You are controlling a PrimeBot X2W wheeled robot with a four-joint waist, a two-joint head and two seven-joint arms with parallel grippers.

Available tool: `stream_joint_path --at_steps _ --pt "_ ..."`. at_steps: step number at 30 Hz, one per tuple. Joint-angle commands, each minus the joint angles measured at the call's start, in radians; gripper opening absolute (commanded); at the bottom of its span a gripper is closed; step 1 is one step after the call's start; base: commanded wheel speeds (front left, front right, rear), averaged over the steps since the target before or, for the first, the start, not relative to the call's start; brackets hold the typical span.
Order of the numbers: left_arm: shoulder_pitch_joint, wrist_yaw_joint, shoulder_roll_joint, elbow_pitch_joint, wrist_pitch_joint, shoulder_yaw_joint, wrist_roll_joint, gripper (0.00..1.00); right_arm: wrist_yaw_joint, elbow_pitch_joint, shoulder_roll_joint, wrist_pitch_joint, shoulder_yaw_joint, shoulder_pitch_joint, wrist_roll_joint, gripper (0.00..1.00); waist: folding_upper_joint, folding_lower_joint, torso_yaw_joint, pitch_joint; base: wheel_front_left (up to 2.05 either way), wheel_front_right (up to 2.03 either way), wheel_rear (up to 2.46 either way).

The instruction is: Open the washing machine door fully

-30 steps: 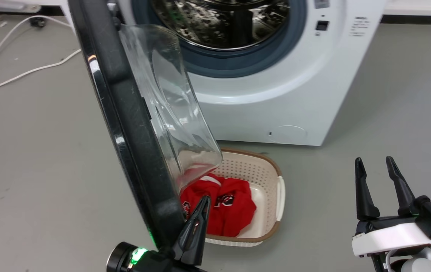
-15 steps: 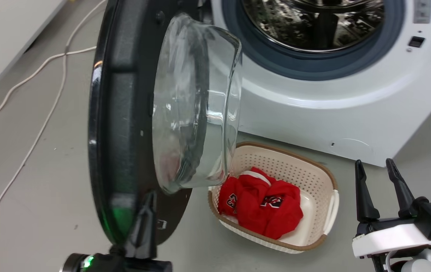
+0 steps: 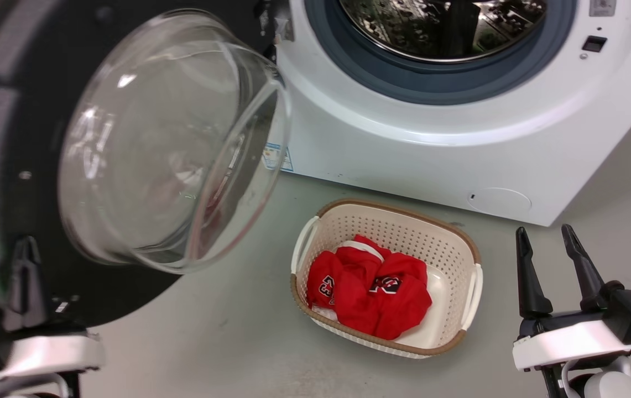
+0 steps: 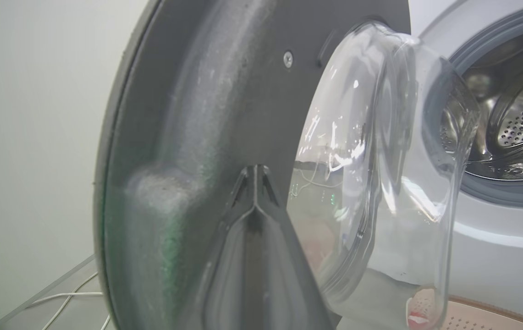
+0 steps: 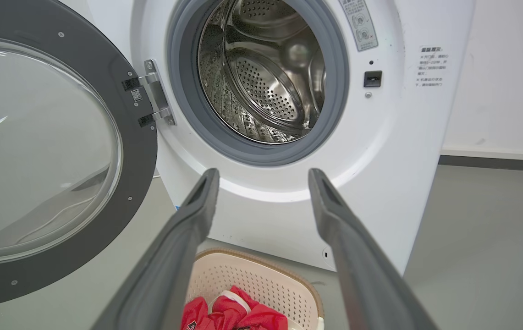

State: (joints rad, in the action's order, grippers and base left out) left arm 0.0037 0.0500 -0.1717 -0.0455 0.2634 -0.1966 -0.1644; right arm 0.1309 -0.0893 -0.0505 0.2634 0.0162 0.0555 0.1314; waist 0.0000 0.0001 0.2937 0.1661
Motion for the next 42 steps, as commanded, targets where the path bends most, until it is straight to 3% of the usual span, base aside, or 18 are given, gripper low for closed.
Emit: stream_joint_path --at_steps 1,15,21,28,38,39,40,41,42 --pt "-0.036 -0.006 -0.021 0.032 0.002 -0.032 -0.004 0.0 0.0 0.004 0.001 0.002 -0.001 0.015 -0.007 1.0 0.0 -0.0001 -0.021 0.013 0.0 0.0 0.0" --pt "-0.244 -0.061 -0.207 0.384 0.001 -0.269 -0.018 0.0 0.0 0.003 0.001 0.002 0.0 0.05 0.007 1.0 0.0 -0.0001 -0.105 0.055 0.0 0.0 0.0" --pt "-0.296 -0.083 -0.23 0.451 0.002 -0.293 0.013 0.0 0.0 -0.004 0.001 0.002 -0.004 0.051 0.011 1.0 0.0 -0.0001 -0.118 0.05 0.0 0.0 0.0" --pt "-0.254 -0.092 -0.171 0.423 0.002 -0.315 0.027 0.0 0.0 -0.005 0.001 0.002 -0.004 0.038 0.028 1.0 0.0 -0.0001 -0.133 0.027 0.0 0.0 0.0" --pt "-0.062 -0.12 0.067 0.208 0.002 -0.267 0.072 0.0 0.0 -0.005 0.001 0.002 -0.01 0.007 0.043 1.0 0.0 -0.0001 -0.162 -0.031 0.0 0.0 0.0" --pt "-0.043 -0.124 0.081 0.193 0.002 -0.257 0.069 0.03 0.0 -0.002 0.001 0.002 -0.011 0.003 0.043 1.0 0.0 -0.0001 -0.166 -0.036 0.0 0.0 0.0" --pt "-0.03 -0.128 0.093 0.177 0.002 -0.245 0.063 0.2 0.0 0.0 0.001 0.002 -0.011 0.001 0.043 1.0 0.0 -0.0001 -0.17 -0.039 0.0 0.0 0.0" --pt "-0.018 -0.13 0.105 0.165 0.002 -0.225 0.063 0.47 0.0 0.001 0.001 0.002 -0.011 0.0 0.041 1.0 0.0 -0.0001 -0.174 -0.042 0.0 0.0 0.0" --pt "-0.005 -0.128 0.113 0.151 0.002 -0.205 0.06 0.9 0.0 0.002 0.001 0.002 -0.014 -0.001 0.038 1.0 0.0 -0.0001 -0.179 -0.045 0.0 0.0 0.0"
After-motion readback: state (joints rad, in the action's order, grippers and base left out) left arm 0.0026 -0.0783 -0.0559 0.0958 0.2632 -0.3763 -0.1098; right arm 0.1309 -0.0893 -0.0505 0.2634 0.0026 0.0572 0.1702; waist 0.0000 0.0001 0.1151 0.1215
